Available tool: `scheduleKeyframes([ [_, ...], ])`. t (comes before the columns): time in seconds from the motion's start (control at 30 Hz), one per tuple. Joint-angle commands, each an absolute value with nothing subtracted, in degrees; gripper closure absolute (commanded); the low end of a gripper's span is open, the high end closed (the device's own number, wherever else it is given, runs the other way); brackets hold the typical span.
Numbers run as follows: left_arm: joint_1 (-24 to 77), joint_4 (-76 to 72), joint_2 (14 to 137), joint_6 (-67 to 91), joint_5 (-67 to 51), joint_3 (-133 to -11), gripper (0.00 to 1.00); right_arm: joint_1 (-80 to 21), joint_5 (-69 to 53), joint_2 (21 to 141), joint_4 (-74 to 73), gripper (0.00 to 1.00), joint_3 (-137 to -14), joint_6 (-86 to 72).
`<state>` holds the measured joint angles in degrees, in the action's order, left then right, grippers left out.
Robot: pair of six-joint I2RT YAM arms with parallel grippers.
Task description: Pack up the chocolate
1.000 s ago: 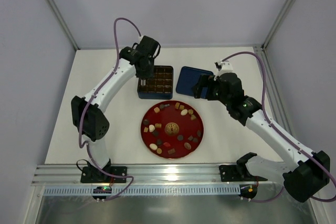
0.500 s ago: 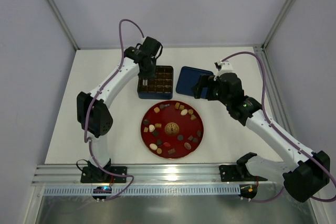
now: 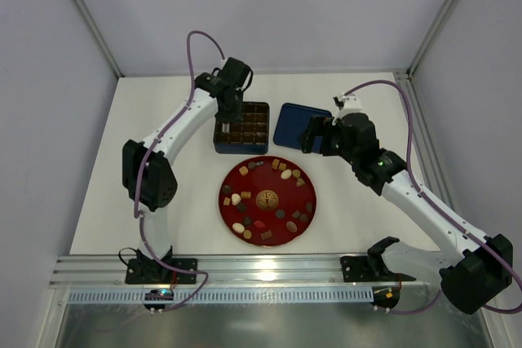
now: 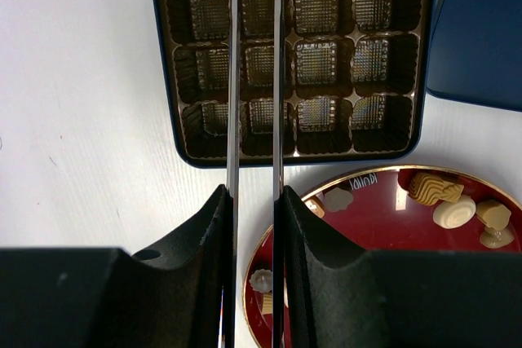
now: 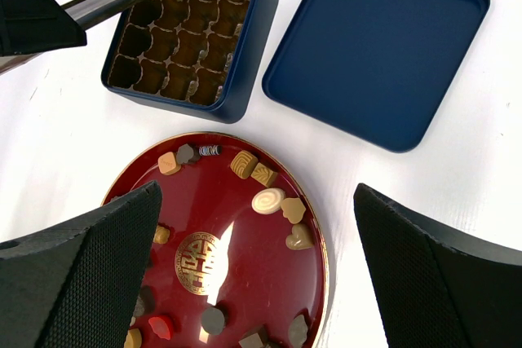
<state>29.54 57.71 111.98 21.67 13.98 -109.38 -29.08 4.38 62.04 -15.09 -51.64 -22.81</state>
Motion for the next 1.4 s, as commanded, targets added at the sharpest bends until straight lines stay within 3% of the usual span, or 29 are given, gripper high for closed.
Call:
scheduleKeyframes([
  [0.0, 28.9, 55.5, 112.2, 20.4, 14.8, -110.5, 0.78, -29.1, 5.1, 61.4, -13.9, 0.0, -52.3, -22.3],
  [0.7, 28.5, 55.7, 113.0, 19.6, 15.0, -112.0, 0.66, -29.1, 5.4, 61.4, -13.9, 0.0, -52.1, -22.4],
  [1.37, 28.3, 58.4, 108.1, 19.7, 12.7, -113.3, 0.65, -29.1, 5.4, 60.9, -13.6, 0.0, -51.9, -22.8],
])
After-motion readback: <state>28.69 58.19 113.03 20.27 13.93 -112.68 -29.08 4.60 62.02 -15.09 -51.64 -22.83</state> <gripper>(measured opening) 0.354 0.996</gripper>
